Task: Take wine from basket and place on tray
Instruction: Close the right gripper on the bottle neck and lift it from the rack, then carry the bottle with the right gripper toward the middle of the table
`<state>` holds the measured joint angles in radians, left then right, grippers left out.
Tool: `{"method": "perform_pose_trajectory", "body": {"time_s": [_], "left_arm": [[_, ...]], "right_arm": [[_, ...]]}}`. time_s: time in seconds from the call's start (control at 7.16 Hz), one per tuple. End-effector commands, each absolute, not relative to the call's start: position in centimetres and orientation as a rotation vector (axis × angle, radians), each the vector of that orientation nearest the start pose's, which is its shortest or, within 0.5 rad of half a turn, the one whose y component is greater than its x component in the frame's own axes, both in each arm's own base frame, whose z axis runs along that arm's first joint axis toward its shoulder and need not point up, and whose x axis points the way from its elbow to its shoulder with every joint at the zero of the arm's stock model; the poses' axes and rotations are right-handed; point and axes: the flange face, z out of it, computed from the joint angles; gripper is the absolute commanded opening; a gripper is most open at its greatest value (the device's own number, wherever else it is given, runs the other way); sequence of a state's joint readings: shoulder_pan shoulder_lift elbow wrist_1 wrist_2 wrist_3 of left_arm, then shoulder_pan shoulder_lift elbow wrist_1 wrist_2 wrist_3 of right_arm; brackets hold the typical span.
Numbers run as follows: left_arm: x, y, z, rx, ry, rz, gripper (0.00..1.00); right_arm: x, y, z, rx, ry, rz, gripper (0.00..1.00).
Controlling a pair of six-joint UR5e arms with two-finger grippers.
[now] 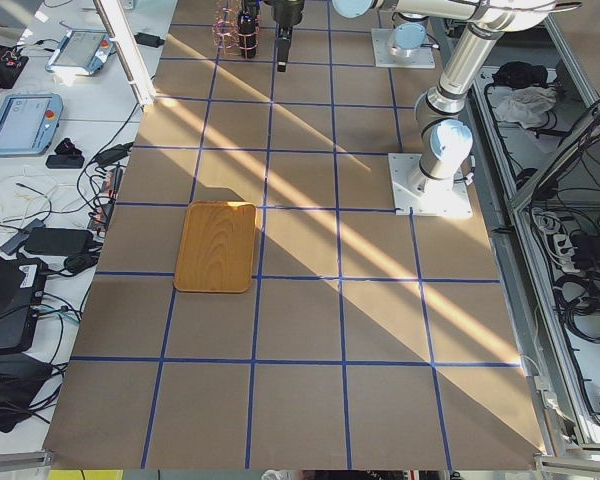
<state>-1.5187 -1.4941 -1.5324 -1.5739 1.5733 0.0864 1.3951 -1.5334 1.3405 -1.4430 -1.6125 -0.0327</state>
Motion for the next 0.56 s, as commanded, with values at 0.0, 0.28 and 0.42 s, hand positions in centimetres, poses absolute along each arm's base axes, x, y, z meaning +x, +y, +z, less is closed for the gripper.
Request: {"method": "perform_pose_trajectory", "body": {"time_s": [0.0,0.28,0.42], "left_arm": [[-10.9,-47.4,54.3,0.053,3.129,-0.173,1.00],[-10.9,-47.4,54.3,0.053,3.129,-0.173,1.00],[-10.9,-47.4,54.3,0.053,3.130,-0.173,1.00]], "right_arm": [[8.0,-49.9,53.7,0.184,3.153,0.015,0.00],[14.6,-49.2,52.3,0.116,3.152,0.018,0.00],[17.4,-49.7,51.2,0.090,3.151,-0.019,0.00]]}}
